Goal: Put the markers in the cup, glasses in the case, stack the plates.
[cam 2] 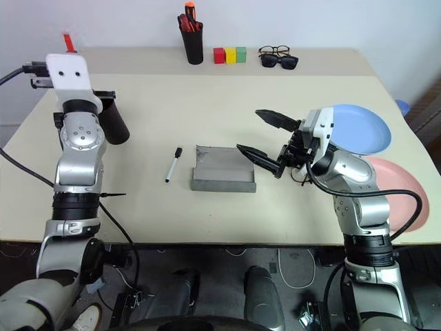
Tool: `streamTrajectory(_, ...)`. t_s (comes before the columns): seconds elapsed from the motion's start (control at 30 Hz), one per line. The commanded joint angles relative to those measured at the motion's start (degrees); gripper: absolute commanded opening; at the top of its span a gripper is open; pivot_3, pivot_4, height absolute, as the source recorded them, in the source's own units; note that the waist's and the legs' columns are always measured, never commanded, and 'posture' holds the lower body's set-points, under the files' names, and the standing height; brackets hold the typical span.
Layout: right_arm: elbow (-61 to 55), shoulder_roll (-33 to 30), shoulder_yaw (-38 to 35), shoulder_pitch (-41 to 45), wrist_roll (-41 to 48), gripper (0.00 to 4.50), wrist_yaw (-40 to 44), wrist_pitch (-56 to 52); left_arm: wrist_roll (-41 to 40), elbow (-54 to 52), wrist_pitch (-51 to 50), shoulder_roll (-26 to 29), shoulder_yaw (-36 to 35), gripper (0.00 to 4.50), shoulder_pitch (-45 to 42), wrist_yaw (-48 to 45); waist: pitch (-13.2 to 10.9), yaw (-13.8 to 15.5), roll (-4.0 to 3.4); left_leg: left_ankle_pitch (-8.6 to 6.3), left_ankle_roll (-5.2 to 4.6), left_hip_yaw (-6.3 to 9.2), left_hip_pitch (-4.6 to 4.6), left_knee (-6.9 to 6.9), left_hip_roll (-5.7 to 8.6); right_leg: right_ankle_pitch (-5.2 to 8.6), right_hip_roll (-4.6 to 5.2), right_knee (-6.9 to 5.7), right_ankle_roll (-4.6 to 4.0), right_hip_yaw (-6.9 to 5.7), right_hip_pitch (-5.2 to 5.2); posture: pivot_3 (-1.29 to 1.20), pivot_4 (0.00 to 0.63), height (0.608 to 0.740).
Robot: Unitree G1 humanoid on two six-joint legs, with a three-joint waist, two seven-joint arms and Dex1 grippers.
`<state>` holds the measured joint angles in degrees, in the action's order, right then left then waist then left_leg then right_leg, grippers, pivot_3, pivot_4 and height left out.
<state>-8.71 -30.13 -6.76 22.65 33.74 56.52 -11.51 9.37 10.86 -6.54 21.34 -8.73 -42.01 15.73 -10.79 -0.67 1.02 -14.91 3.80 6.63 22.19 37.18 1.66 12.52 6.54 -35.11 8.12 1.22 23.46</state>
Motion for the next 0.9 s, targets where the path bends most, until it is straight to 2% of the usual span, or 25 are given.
streamTrajectory(0.03, -0.8, 0.7, -0.2, 1.2, 0.1, 4.50, -0.2, 1.1, 0.9, 3.7, 4.1, 1.4, -1.4, 0.04, -2.0, 1.6, 0.0, -0.1, 0.00, 0.00, 0.00, 0.00, 0.00, 0.00, 0.00, 0.00, 0.00, 0.00, 0.00, 0.00, 0.01, 0.00, 0.150, 0.740)
streamTrajectory(0.43, -2.0, 1.2, -0.1, 0.7, -0.3, 4.50, -1.3, 0.9, 0.5, 23.5, 17.5, 2.2, -0.3, 0.04, -7.5, 4.1, 0.0, 0.0, 0.00, 0.01, 0.01, 0.00, 0.00, -0.01, 0.00, -0.01, 0.00, -0.02, 0.01, -0.01, 0.02, 0.00, 0.150, 0.740)
streamTrajectory(0.8, -3.5, 0.8, -0.6, -0.2, -0.3, 4.50, -2.6, 0.3, -1.0, 25.2, 21.0, 0.2, -0.3, 0.04, -5.2, 2.4, 0.0, -0.1, 0.00, 0.01, 0.01, 0.00, 0.00, -0.02, 0.00, -0.01, 0.00, -0.02, 0.01, -0.01, 0.02, 0.00, 0.150, 0.740)
streamTrajectory(0.9, -3.6, 0.7, -0.7, -0.2, -0.2, 4.50, -2.8, 0.2, -2.1, 22.5, 20.8, -0.3, -0.7, 1.25, -3.3, 1.4, 0.0, -0.1, 0.00, 0.01, 0.01, 0.00, 0.00, -0.01, 0.00, -0.01, 0.00, -0.02, 0.01, -0.01, 0.02, 0.00, 0.150, 0.740)
